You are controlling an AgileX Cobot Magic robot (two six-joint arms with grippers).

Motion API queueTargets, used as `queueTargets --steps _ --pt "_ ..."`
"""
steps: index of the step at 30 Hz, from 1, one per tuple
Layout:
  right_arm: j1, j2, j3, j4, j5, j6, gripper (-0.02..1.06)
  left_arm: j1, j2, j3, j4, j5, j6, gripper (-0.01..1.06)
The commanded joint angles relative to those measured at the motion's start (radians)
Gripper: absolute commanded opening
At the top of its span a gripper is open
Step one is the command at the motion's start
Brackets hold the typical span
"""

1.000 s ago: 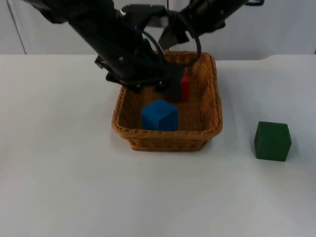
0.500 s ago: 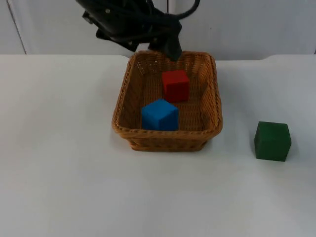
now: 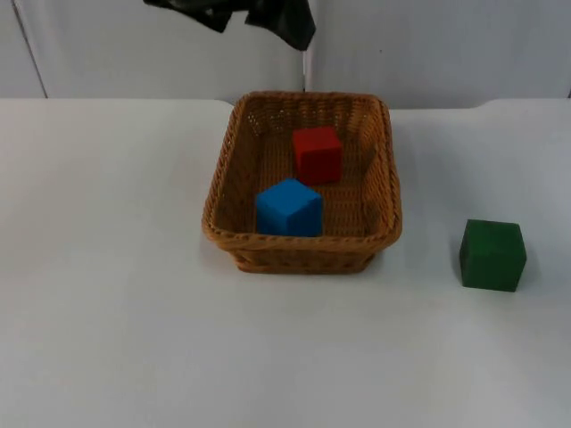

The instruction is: Pick up one cube with each hand and place exactly two cubes into the same basket, leaving the remaining cube outside.

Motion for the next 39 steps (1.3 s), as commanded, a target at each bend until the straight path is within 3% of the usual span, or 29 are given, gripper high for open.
queueTargets --steps 1,6,11,16,21,25,32,39 --pt "0.003 -0.036 -0.008 0.006 0.044 0.000 0.82 -0.004 -0.048 0.014 0.028 0.004 -0.025 0.82" --pt "0.003 -0.080 0.025 0.011 0.066 0.009 0.82 -0.004 -0.135 0.063 0.045 0.003 -0.025 0.82" --pt "0.003 -0.156 0.156 0.016 -0.009 0.009 0.82 -0.004 -0.212 0.122 0.058 0.001 -0.025 0.82" --pt "0.003 -0.299 0.437 0.016 -0.186 0.004 0.82 -0.004 -0.296 0.208 0.067 -0.012 -0.025 0.82" --pt "0.005 -0.389 0.593 0.020 -0.268 -0.006 0.82 -0.004 -0.329 0.252 0.067 -0.034 -0.025 0.82" --pt "0.005 -0.534 0.791 0.041 -0.349 -0.027 0.82 -0.004 -0.368 0.297 0.045 -0.082 -0.025 0.82" --pt "0.005 -0.711 0.967 0.041 -0.397 -0.030 0.82 -0.004 -0.402 0.296 0.019 -0.061 -0.025 0.82" --pt "0.005 -0.849 1.050 0.056 -0.393 -0.030 0.82 -0.004 -0.455 0.296 0.018 -0.044 -0.022 0.82"
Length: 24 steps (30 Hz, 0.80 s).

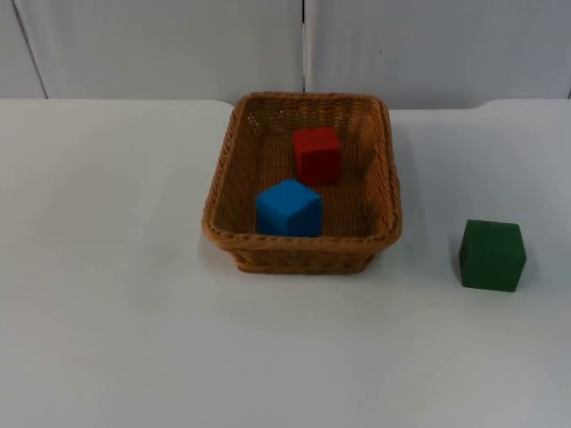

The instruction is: Pick up one cube with each hand and place exactly two cubes into the same basket, leaving the remaining cube outside.

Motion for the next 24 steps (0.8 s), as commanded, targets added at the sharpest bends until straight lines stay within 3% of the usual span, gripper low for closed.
queueTargets --steps 1,12,19,24 --pt "0.005 -0.041 0.024 0.019 -0.005 -0.006 0.82 -0.004 -0.024 0.003 -0.013 0.013 -0.005 0.82" --pt "0.005 -0.228 0.211 0.017 -0.069 -0.006 0.82 -0.004 -0.095 0.009 -0.015 0.100 -0.003 0.82" --pt "0.005 -0.347 0.332 0.016 -0.080 -0.006 0.82 -0.004 -0.159 0.019 -0.019 0.098 -0.003 0.82" --pt "0.005 -0.430 0.398 0.016 -0.080 0.001 0.82 -0.004 -0.220 0.118 -0.023 0.067 -0.003 0.82"
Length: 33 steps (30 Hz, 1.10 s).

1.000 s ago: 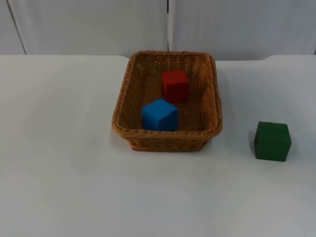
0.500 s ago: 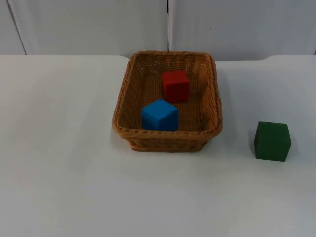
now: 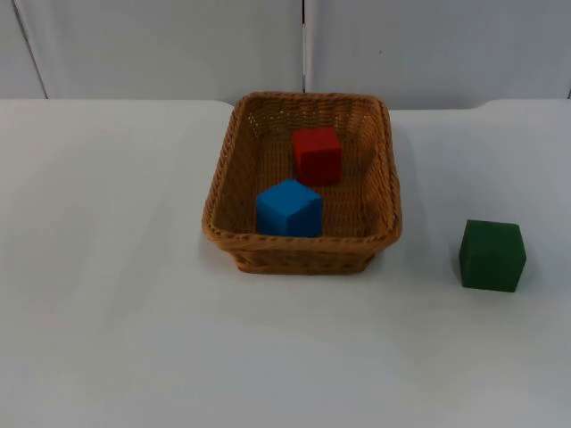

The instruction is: Pick up one cube with each hand and place exactly two cubes into the same basket, leaving the remaining cube outside.

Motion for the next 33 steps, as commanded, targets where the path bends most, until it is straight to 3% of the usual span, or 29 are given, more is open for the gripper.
queueTargets --steps 1,7,16,21,33 --pt "0.005 -0.039 0.024 0.005 -0.016 0.005 0.82 -0.004 -0.030 0.052 -0.016 -0.016 -0.003 0.82" --pt "0.005 -0.148 0.088 0.004 -0.016 0.007 0.82 -0.004 -0.155 0.236 -0.011 -0.104 -0.003 0.82" --pt "0.005 -0.269 0.141 0.002 0.041 0.038 0.82 -0.004 -0.318 0.333 -0.018 -0.065 -0.007 0.82" --pt "0.005 -0.344 0.146 0.002 0.122 0.057 0.82 -0.004 -0.436 0.338 -0.020 0.027 -0.007 0.82" --pt "0.005 -0.521 0.250 0.002 0.152 0.065 0.82 -0.004 -0.640 0.337 0.018 0.188 -0.046 0.82"
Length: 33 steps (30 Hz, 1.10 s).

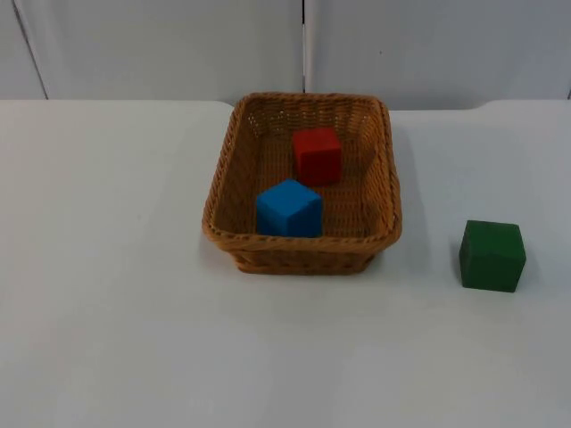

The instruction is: Pick up one cube with each hand and place exactly two cubes into the same basket, leaving the remaining cube outside.

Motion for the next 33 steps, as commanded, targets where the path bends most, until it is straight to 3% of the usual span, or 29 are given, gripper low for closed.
queueTargets --steps 1,8,12,18,27,33 --pt "0.005 -0.031 0.013 0.002 0.012 0.002 0.82 -0.004 -0.035 0.006 0.022 0.024 -0.028 0.82" --pt "0.005 -0.123 0.022 -0.011 0.076 0.030 0.82 -0.004 -0.147 0.034 0.126 0.080 -0.124 0.82" --pt "0.005 -0.184 0.022 -0.091 0.127 0.130 0.82 -0.004 -0.260 0.132 0.139 0.080 -0.154 0.82" --pt "0.005 -0.251 0.022 -0.191 0.195 0.233 0.82 -0.004 -0.383 0.153 0.149 0.126 -0.172 0.82" --pt "0.005 -0.372 0.022 -0.209 0.270 0.233 0.82 -0.004 -0.488 0.164 0.310 0.245 -0.334 0.82" --pt "0.005 -0.446 0.022 -0.224 0.289 0.240 0.82 -0.004 -0.488 0.180 0.284 0.255 -0.314 0.82"
